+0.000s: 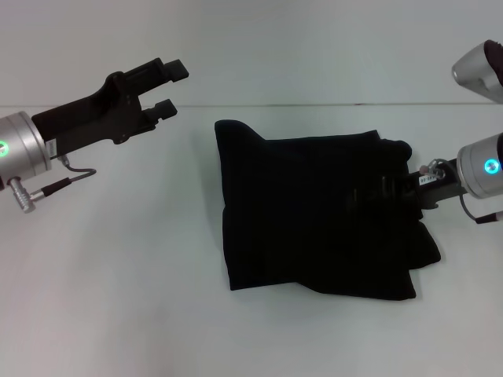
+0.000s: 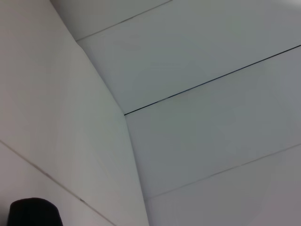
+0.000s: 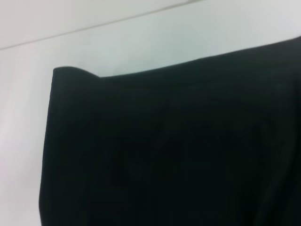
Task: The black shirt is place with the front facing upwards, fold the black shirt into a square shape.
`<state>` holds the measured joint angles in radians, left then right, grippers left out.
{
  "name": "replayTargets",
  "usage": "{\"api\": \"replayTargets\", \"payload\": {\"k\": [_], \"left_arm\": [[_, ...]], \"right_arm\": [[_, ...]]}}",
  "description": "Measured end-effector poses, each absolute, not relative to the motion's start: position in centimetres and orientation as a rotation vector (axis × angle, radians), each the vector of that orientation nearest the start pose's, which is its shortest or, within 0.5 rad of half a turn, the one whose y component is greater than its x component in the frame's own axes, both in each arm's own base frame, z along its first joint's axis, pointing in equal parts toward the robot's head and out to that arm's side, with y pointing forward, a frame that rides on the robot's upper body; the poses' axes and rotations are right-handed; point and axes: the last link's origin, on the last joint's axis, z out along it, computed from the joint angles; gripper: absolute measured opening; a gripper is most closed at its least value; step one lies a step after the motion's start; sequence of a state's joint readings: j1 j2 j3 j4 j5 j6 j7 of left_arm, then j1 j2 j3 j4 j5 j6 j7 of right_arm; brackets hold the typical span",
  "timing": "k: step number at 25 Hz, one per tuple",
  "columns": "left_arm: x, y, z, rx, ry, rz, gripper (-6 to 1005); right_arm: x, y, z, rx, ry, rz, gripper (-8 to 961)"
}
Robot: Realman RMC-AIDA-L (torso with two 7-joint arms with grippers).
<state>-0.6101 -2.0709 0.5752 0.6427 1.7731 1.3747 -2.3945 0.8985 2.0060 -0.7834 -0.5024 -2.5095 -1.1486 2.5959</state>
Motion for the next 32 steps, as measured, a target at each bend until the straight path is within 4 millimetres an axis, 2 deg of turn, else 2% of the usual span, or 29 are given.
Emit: {"api": "replayTargets", "payload": {"k": [18, 21, 27, 32], "left_arm": [[-24.1, 38.8, 4.1, -1.940, -1.862, -1.312, 843], [-24.0, 38.8, 4.1, -1.941, -1.863, -1.316, 843], [-23.7, 38.9, 3.9, -1.949, -1.862, -1.323, 843], [-23.8, 38.7, 3.9, -1.945, -1.869, -1.334, 843]], "right_arm": [[24.5, 41.5, -1.4, -2.198, 1.755, 0.041, 704], [23.7, 41.6, -1.9, -2.228, 1.740, 0.063, 704], [21.2, 42.2, -2.7, -2.309, 1.700, 0.213, 703], [21.5, 42.2, -2.7, -2.311, 1.690, 0.185, 703]]}}
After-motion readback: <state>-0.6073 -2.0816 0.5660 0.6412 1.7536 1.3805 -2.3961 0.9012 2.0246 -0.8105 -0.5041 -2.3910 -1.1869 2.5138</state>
